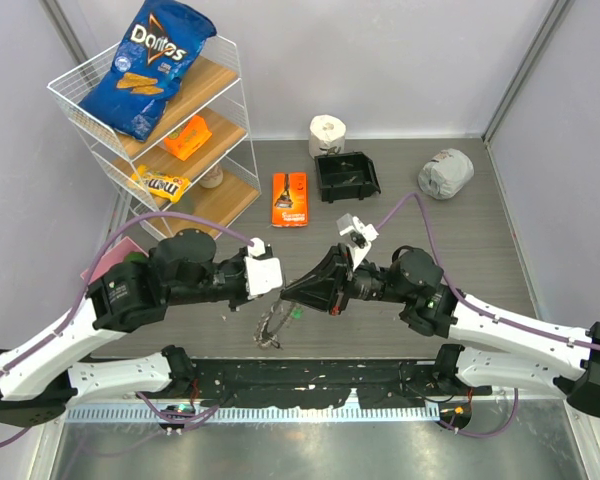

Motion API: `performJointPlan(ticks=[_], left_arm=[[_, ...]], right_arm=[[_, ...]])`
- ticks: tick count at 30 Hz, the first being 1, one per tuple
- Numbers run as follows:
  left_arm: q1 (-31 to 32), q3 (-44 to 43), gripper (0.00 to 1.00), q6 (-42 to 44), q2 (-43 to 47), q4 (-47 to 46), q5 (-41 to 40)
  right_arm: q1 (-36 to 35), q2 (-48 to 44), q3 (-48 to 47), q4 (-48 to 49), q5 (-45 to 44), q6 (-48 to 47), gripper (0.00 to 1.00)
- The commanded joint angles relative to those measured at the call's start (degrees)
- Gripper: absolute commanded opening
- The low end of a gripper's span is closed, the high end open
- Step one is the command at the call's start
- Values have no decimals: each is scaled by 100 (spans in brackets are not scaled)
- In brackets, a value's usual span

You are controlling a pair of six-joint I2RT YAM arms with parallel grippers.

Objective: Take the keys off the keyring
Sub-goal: Remove the key from the keyring.

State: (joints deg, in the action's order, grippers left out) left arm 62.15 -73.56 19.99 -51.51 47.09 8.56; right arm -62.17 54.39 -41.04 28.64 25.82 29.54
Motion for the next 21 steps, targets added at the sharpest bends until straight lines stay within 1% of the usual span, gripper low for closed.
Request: performJointPlan(ticks=[1, 10, 16, 21], left_arm=[[-89, -413, 0, 128, -9, -807, -627], [-98, -317, 0, 119, 18, -833, -618], [-98, 86, 0, -82, 193, -956, -531], [-98, 360, 0, -302, 334, -1061, -451]], right_arm=[[-146, 71, -115, 106, 994, 368, 5], [-146, 2, -115, 80, 1004, 333, 5], [-137, -332, -212, -236, 811, -79, 5], [-93, -464, -256, -333, 810, -141, 5]])
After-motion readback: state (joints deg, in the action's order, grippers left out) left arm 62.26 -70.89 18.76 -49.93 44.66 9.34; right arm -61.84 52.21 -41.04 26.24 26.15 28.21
